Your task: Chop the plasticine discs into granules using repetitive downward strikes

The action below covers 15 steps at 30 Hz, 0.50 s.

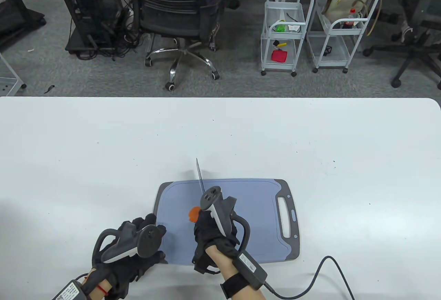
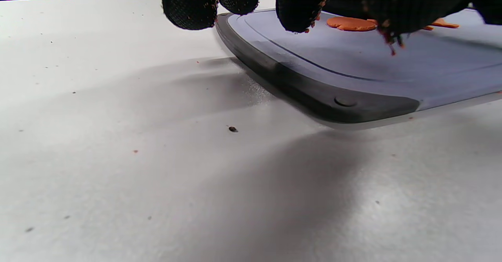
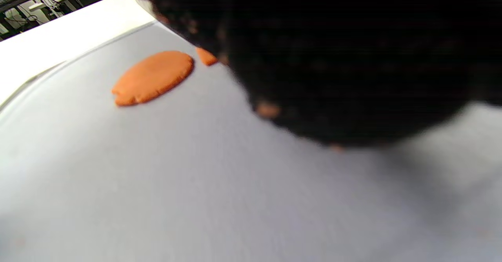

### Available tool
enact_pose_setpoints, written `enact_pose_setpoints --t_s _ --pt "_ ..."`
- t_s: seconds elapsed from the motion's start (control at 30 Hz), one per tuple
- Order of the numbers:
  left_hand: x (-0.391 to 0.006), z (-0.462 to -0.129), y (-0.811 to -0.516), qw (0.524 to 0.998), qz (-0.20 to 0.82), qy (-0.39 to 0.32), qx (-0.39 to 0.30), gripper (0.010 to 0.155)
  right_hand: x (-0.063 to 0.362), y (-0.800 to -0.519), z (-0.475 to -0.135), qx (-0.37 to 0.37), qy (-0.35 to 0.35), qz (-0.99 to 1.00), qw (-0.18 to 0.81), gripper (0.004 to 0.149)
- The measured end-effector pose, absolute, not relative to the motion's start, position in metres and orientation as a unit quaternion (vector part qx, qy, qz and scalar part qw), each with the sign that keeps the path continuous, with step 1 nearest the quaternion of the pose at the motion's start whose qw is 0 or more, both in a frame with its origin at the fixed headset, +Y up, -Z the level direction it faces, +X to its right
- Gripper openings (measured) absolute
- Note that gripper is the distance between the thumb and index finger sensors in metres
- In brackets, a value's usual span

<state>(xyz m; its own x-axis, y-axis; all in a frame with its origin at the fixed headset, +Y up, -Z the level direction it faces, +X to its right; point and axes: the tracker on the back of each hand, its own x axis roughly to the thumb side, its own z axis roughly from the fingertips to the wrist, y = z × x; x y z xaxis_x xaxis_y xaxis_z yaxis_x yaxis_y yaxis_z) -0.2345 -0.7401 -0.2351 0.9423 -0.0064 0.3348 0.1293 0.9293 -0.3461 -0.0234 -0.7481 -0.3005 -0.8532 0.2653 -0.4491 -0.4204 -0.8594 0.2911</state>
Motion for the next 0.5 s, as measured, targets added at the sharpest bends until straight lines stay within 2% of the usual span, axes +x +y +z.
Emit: enact_pose_setpoints --t_s 0.07,0.13,0.23,0.5 --pt "-0.235 -0.234 -0.739 0.968 -0.034 -0.168 -0.184 0.077 -0.016 -0.745 -0.300 -0.195 0.207 0.935 0.214 0.052" --pt "-0.235 -0.234 -0.738 0.968 -0.032 -0.168 -0.182 0.077 -0.010 -0.737 -0.287 -0.185 0.182 0.931 0.256 0.052" --pt "-0.235 -0.236 -0.738 0.969 -0.033 -0.166 -0.181 0.077 -0.005 -0.730 -0.278 -0.189 0.166 0.942 0.223 0.052" --pt "-0.234 -0.235 -0.740 0.966 -0.040 -0.168 -0.190 0.077 -0.008 -0.741 -0.274 -0.192 0.188 0.944 0.193 0.052"
